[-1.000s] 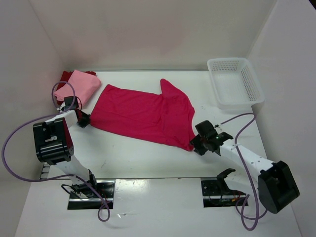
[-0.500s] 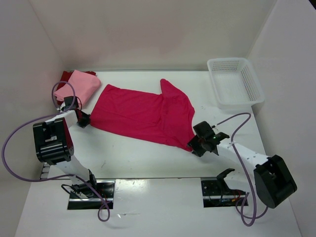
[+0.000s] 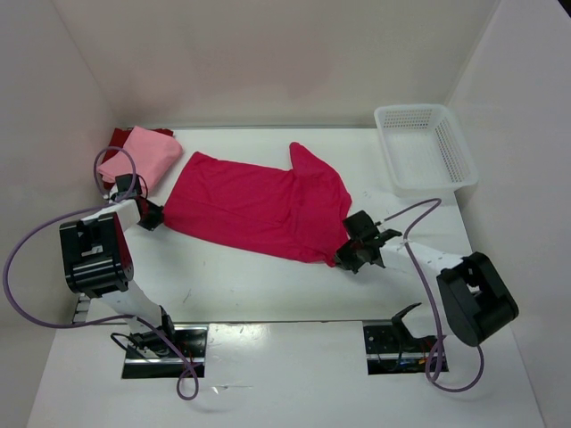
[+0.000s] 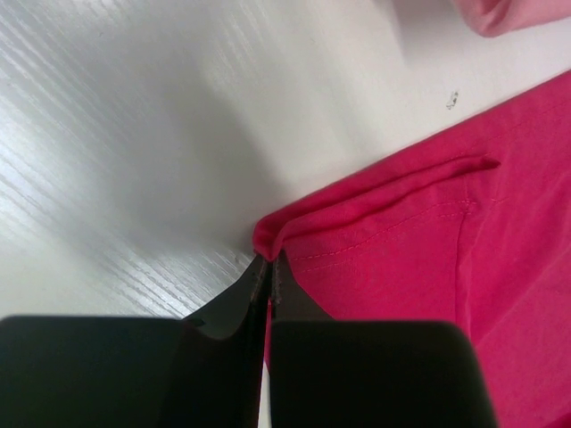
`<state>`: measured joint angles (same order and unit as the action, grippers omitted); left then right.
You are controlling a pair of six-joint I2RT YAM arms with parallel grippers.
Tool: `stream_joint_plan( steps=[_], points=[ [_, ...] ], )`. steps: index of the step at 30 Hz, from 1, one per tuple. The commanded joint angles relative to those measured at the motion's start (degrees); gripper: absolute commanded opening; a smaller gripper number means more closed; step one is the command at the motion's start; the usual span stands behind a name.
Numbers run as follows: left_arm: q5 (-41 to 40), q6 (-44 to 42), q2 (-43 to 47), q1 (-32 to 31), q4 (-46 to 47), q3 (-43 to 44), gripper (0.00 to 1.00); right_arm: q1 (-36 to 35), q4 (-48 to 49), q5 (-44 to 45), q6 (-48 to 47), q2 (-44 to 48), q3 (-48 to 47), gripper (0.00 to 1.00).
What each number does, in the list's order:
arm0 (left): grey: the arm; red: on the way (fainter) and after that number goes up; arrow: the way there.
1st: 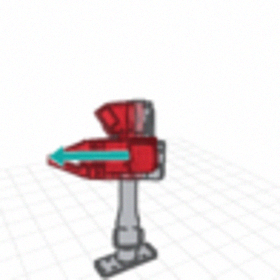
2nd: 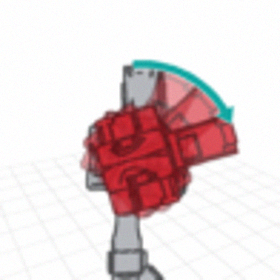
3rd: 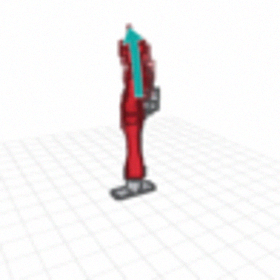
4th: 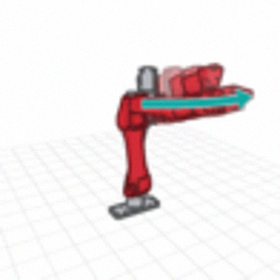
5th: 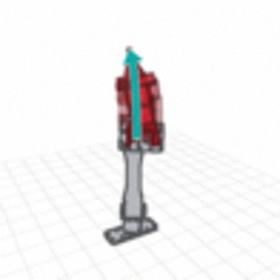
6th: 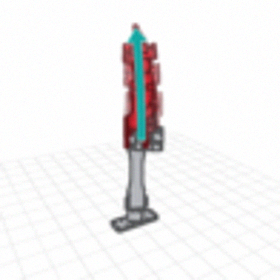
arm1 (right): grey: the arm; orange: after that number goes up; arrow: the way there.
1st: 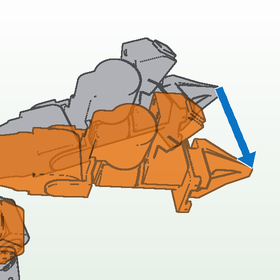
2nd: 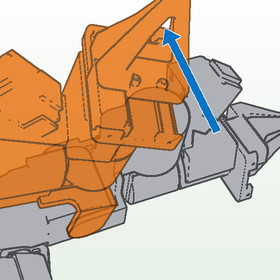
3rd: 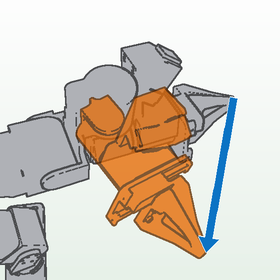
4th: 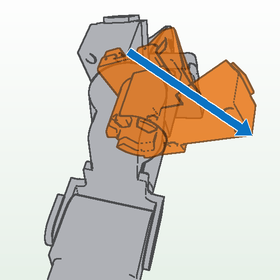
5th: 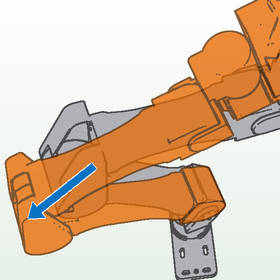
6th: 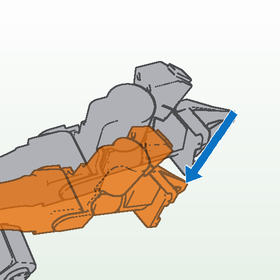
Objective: Fold and stack the t-shirts
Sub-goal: Fold the flattened tshirt in 1/3 of the way
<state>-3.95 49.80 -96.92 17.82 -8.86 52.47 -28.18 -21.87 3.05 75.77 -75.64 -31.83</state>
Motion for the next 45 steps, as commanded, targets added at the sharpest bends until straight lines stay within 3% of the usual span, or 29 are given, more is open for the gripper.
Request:
stream_joint_plan(
  steps=[1, 5, 11, 19, 27, 30, 32, 36, 40, 45],
  points=[
    [1.39, -0.75, 0.94, 0.28, 2.09, -0.70, 0.00, 0.32, -0.72, 2.83, -1.40, -2.59, -0.95, 0.03],
    [1.40, -3.12, 6.46, -3.22, 1.39, -0.70, 0.00, 0.93, -6.14, 6.53, -7.89, 4.78, -6.82, 0.00],
    [1.75, -9.89, 18.69, -8.07, -6.51, 9.30, 0.00, 3.92, -17.14, 5.83, -17.04, 17.08, -24.39, 0.00],
    [6.32, -11.66, 28.97, -7.55, -19.51, 26.09, 0.00, 6.21, -28.57, 1.79, -28.73, 12.36, -60.68, 0.00],
    [10.53, -10.43, 28.03, -7.54, -24.79, 44.37, 0.00, 6.21, -31.75, -4.27, -31.55, 1.74, -95.38, 0.00],
    [11.24, -10.43, 24.87, -7.54, -24.80, 50.09, 0.00, 11.64, -31.75, -10.30, -32.87, -1.43, -99.03, 0.00],
    [11.24, -9.81, 24.33, -7.54, -22.96, 50.10, 0.00, 17.44, -28.77, -14.10, -33.40, -2.14, -94.76, 0.00],
    [15.35, -8.07, 20.04, -6.14, -18.48, 43.98, 0.00, 21.50, -22.17, -19.57, -34.62, -5.30, -86.14, 0.00],
    [17.65, -6.74, 15.46, -4.74, -12.78, 38.60, 0.00, 22.12, -18.57, -20.80, -35.86, -13.81, -85.59, 0.00],
    [17.13, -6.21, 6.34, -4.73, -9.08, 40.16, 0.00, 22.65, -18.20, -20.10, -35.96, -26.03, -98.56, 0.00]
  ],
)
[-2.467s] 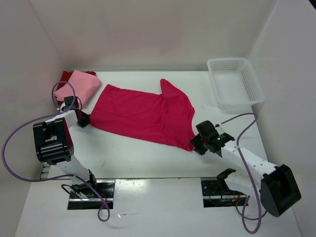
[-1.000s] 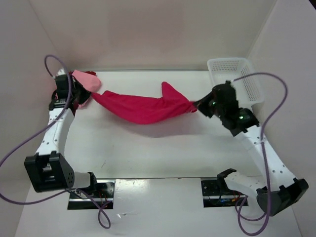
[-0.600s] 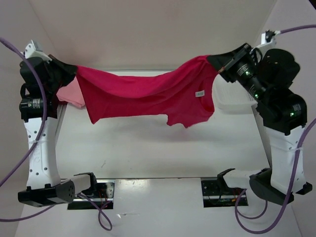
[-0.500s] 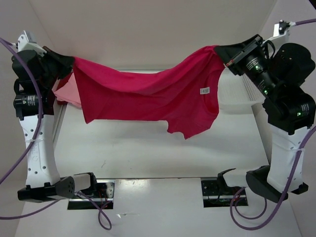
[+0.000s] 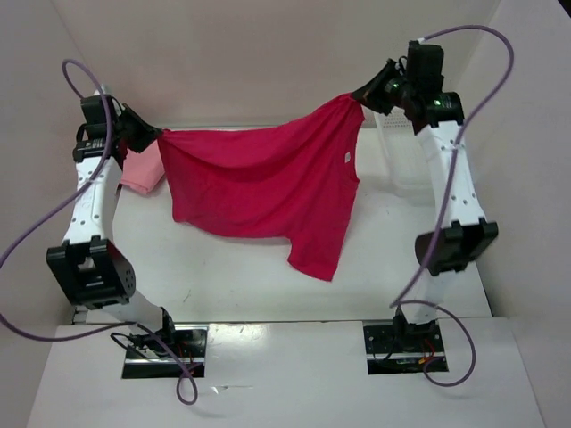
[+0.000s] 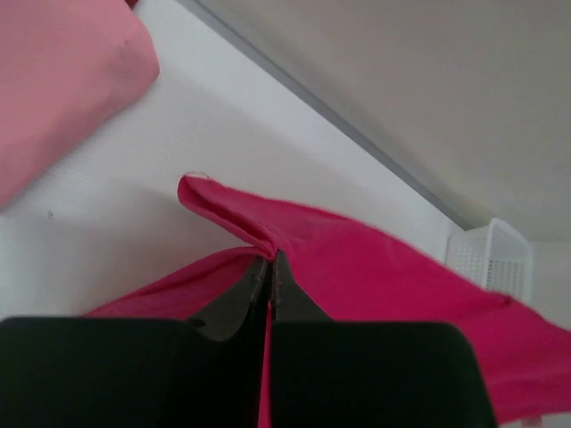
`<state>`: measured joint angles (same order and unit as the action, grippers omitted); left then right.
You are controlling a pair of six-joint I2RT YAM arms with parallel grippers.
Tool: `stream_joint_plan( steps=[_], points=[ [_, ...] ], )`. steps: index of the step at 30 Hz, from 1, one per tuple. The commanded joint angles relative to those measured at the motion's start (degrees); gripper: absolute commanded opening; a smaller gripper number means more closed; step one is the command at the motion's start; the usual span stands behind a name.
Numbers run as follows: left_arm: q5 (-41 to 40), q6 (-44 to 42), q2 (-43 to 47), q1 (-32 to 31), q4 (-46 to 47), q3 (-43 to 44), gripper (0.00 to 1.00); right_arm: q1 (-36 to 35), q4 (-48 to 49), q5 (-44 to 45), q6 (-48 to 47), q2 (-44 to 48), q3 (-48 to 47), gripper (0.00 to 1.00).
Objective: Fold and stack the t-shirts
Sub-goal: Fold the flattened tshirt in 1/3 of the way
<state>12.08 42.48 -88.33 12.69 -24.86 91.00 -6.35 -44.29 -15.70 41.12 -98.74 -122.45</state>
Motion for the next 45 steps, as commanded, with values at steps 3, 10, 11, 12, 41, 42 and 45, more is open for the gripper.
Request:
stream_joint_plan(
  steps=[3, 10, 11, 12, 41, 42, 45],
  points=[
    [1.11, 2.95, -6.40, 0.41, 7.98, 6.19, 0.00, 0.81, 2.73, -2.49, 0.70, -10.84, -23.31, 0.00],
    [2.51, 4.10, -9.04, 1.11, 7.99, 16.39, 0.00, 3.19, 4.04, -6.09, 4.40, -14.29, -33.66, 0.00],
    [2.51, 4.10, -9.05, 1.11, 8.77, 16.40, 0.00, 3.19, 4.04, -6.09, 3.71, -12.72, -32.25, 0.00],
    [3.30, 4.80, -9.05, 1.11, 9.39, 15.88, 0.00, 3.19, 4.04, -6.09, 3.70, -12.01, -28.58, 0.00],
    [-4.24, 0.24, 12.57, 2.78, 10.37, -48.19, 0.00, 4.33, 13.71, 6.21, -5.00, 17.26, 72.53, 0.03],
    [-5.12, 0.24, 13.36, 2.78, 8.53, -48.20, 0.00, 4.33, 12.92, 6.21, -5.00, 17.96, 73.05, 0.05],
    [-7.24, -0.29, 13.98, 2.78, 5.37, -48.20, 0.00, 4.33, 10.47, 7.35, -4.47, 19.46, 73.06, 0.06]
  ],
)
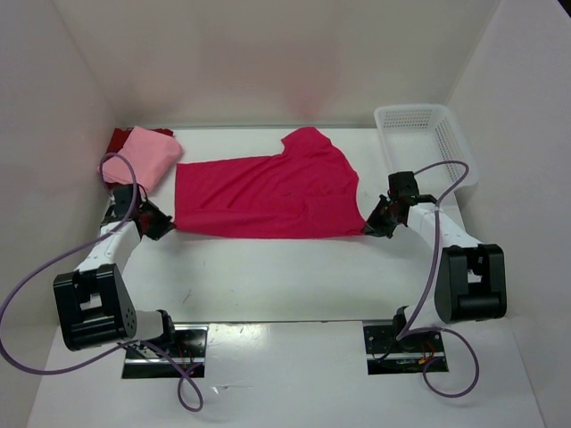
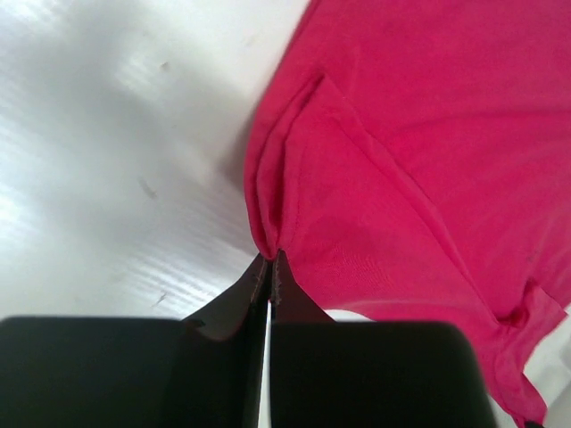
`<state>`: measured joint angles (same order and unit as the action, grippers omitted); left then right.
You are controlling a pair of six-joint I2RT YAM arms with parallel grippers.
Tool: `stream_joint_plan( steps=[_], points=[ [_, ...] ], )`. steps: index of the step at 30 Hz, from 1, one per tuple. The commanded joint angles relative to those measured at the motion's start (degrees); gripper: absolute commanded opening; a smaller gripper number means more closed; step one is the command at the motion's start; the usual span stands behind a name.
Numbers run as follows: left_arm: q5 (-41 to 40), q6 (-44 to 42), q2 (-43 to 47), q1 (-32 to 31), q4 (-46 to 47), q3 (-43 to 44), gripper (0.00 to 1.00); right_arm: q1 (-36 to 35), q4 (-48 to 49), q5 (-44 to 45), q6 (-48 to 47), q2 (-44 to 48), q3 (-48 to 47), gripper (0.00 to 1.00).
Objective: Fold and stack the t-shirts
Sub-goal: Fold the flattened tshirt in 1/3 of the way
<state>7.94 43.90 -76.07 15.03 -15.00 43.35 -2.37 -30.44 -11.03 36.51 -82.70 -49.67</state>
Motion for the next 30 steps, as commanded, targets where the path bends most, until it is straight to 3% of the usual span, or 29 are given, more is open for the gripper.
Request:
stream_joint_plan(
  steps=[1, 6, 9, 11, 14, 15, 16, 19, 21, 22, 23, 24, 27, 30],
  points=[
    [-3.89, -1.71, 1.72, 0.44, -5.20, -0.55, 0.00, 0.35, -4.19, 3.46, 0.14, 3.42, -0.42, 0.08],
    [-4.43, -1.71, 3.73, 0.44, -7.66, -1.61, 0.05, 0.35, -9.55, 3.47, 0.14, 8.32, -1.57, 0.12],
    [-3.90, -0.31, 6.72, 0.44, -9.07, -2.22, 0.15, 0.35, -12.19, 3.47, 0.14, 11.75, -1.57, 0.21],
    [-3.90, -0.31, 8.13, 0.44, -10.47, -1.44, 0.21, 0.35, -13.41, 3.47, 0.14, 12.99, -1.57, 0.36],
    [-3.90, -0.31, 9.44, 0.44, -12.24, 0.06, 0.53, 0.35, -15.26, 3.47, 0.14, 14.40, -2.10, 0.45],
    [-4.60, -0.31, 9.97, 0.44, -12.24, 0.76, 0.69, 0.35, -15.27, 3.47, -0.38, 15.54, -2.10, 0.49],
    [-5.13, -0.83, 9.98, 0.44, -12.94, 1.38, 0.99, 0.35, -15.79, 3.99, -0.39, 15.55, -2.97, 0.52],
    [-5.75, -3.11, 9.98, 0.44, -12.94, 4.27, 1.00, 0.35, -17.02, 4.70, -1.79, 16.34, -5.96, 0.54],
    [-1.37, -4.44, 9.98, 0.44, -9.02, 4.90, 1.00, -0.17, -14.49, 1.65, -1.80, 15.64, -5.96, 0.37],
    [0.39, -4.44, 9.28, -0.43, -7.42, 4.90, 0.90, -1.92, -11.34, 0.58, -1.80, 14.59, -5.36, 0.17],
    [1.62, -4.44, 8.41, -1.57, -6.02, 4.29, 0.68, -3.15, -9.66, -0.48, -0.05, 13.36, -5.35, 0.06],
    [2.24, -3.57, 7.88, -3.06, -3.83, 4.28, 0.58, -4.73, -7.99, -1.10, 0.83, 12.04, -5.35, 0.00],
    [0.07, -1.37, 5.15, -11.93, -1.44, 2.97, 0.42, -11.68, -1.04, 0.39, 2.95, 5.63, -6.13, 0.00],
    [-2.66, 2.05, 1.82, -21.25, 3.29, 0.34, 0.40, -15.73, 3.79, 1.62, 3.74, -4.63, -8.59, 0.00]
  ],
)
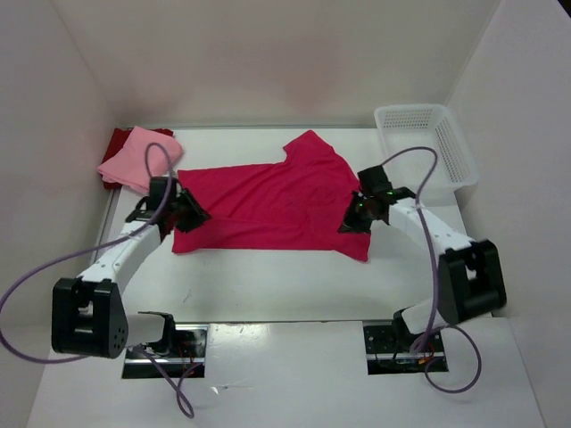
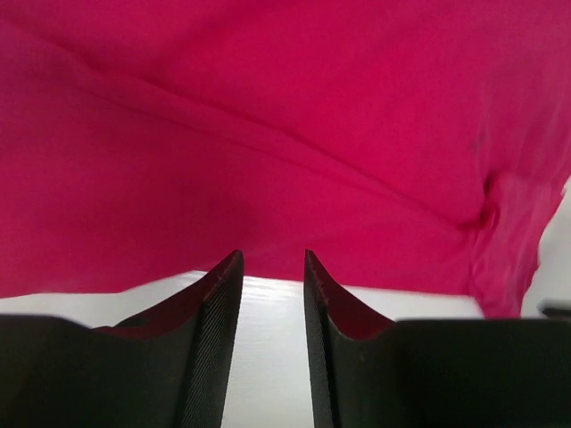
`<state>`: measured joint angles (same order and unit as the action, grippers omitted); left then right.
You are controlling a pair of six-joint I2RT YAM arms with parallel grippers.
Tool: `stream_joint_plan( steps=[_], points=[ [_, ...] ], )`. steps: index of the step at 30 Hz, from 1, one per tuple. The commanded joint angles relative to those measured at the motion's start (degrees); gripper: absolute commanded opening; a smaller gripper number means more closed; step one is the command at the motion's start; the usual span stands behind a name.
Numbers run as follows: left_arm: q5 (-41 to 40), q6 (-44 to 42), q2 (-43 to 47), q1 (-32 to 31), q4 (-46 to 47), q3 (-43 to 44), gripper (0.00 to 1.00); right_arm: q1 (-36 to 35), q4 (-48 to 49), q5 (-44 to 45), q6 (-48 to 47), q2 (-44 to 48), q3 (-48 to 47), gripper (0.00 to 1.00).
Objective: Fold and stack the t-shirts
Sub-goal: Fold the flattened tshirt in 1/3 of the way
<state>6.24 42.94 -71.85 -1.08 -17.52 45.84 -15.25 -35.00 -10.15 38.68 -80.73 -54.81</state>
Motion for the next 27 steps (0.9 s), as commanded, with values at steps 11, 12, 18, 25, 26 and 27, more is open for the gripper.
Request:
stream_joint_plan(
  steps=[11, 12, 18, 25, 26, 27],
  points=[
    [1.41, 5.67, -15.33, -2.89, 9.70, -6.19, 0.42, -4.79, 10.92, 10.24, 5.52, -14.28, 0.74, 0.00],
    [1.93, 5.67, -14.55, -2.35, 9.09, -6.99, 0.43, -4.27, 10.92, 10.94, 6.14, -13.76, 3.36, 0.00],
    [3.16, 5.67, -9.46, -1.82, 6.01, -10.94, 0.46, -3.66, 9.16, 7.17, 11.06, -5.16, 14.01, 0.00],
    [8.34, 8.99, 3.28, -5.14, 1.52, -18.59, 0.42, -3.65, 4.87, 2.95, 15.19, 6.80, 20.87, 0.00],
    [9.22, 9.96, 6.26, -8.12, 1.00, -19.38, 0.42, -3.65, 4.25, 2.25, 15.98, 10.03, 20.88, 0.00],
    [9.92, 9.97, 7.33, -8.84, 0.99, -19.39, 0.42, -3.65, 3.37, 2.24, 15.99, 11.80, 20.88, 0.00]
  ],
)
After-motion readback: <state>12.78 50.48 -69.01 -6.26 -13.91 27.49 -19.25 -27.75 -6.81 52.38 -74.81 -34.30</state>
